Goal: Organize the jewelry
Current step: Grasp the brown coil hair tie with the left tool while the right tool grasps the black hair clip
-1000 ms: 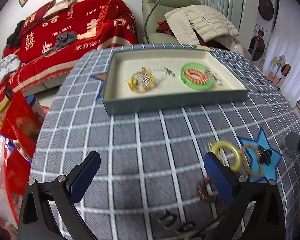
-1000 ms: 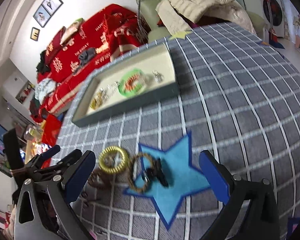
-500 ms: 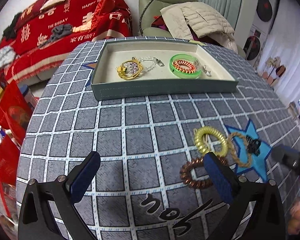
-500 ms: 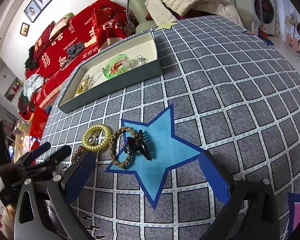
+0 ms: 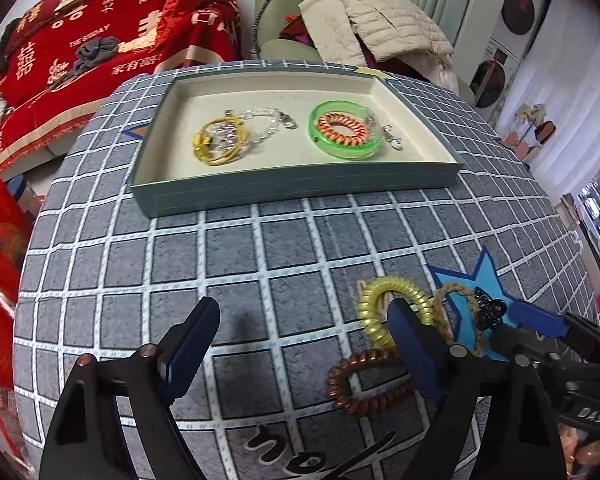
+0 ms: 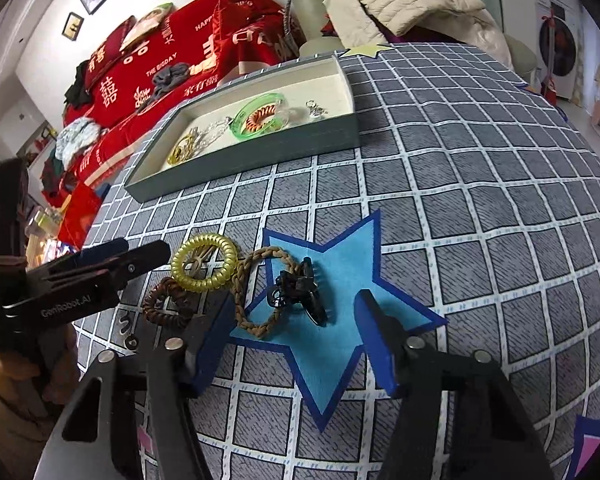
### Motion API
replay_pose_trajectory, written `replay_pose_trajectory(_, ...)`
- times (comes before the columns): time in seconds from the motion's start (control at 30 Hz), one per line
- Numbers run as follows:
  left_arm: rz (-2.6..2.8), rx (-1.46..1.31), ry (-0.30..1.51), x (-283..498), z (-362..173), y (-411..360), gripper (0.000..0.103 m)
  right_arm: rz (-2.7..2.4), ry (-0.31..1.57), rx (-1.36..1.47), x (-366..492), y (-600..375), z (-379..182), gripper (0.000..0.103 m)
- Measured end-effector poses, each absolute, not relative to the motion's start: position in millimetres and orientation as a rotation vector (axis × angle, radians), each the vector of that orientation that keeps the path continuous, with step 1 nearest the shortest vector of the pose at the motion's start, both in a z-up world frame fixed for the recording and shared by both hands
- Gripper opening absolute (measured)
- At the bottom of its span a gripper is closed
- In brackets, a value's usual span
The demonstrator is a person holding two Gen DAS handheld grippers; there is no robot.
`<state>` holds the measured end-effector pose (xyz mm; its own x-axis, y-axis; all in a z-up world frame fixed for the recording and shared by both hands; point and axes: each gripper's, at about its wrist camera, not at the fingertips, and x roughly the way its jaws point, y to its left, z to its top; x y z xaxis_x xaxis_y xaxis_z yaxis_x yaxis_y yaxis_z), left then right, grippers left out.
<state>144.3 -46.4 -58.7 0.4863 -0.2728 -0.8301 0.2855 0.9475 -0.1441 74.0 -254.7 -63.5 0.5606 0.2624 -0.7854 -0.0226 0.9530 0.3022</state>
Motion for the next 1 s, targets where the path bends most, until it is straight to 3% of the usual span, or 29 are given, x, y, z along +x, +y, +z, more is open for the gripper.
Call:
replay_pose_trajectory(0.1, -0.35, 0.024, 1.014, 146, -58, -52, 0.102, 0.176, 0.967, 0.266, 77, -254, -66, 0.059)
replay_pose_trajectory(0.17, -0.352, 0.033, 1.02, 147, -59, -56, 0.092, 0.178, 0.97, 0.259, 78, -252, -69, 0.056)
replay_pose_trajectory(0.33, -0.337, 0.065, 1.039, 148, -65, -64, 0.09, 0.181, 0.961, 0.237, 82, -249, -69, 0.047)
replay_pose_trajectory(0.4, -0.341, 0.072, 1.045, 148, -66, -66, 0.082, 0.175, 0.961, 0.225, 82, -247, -69, 0.041)
replay_pose_trajectory(0.47, -0.346, 0.078, 1.051, 147, -67, -68, 0.082, 0.174, 0.963, 0.221, 82, -248, -71, 0.029)
replay_pose_trajectory(0.67, -0.354, 0.155, 1.046, 143, -68, -81, 0.082, 0.171, 0.956, 0.245, 81, -253, -71, 0.025)
replay_pose_trajectory(0.83, -0.393, 0.171, 1.058, 139, -67, -88, 0.065, 0.173, 0.95, 0.275, 80, -259, -71, 0.025)
replay_pose_trajectory(0.87, -0.4, 0.174, 1.059, 138, -67, -89, 0.056, 0.173, 0.948, 0.285, 79, -260, -70, 0.025)
replay_pose_trajectory(0.93, -0.41, 0.181, 1.054, 136, -66, -92, 0.052, 0.172, 0.943, 0.299, 78, -264, -68, 0.025)
replay_pose_trajectory(1.0, -0.411, 0.2, 1.041, 135, -66, -95, 0.033, 0.171, 0.939, 0.317, 75, -269, -67, 0.025)
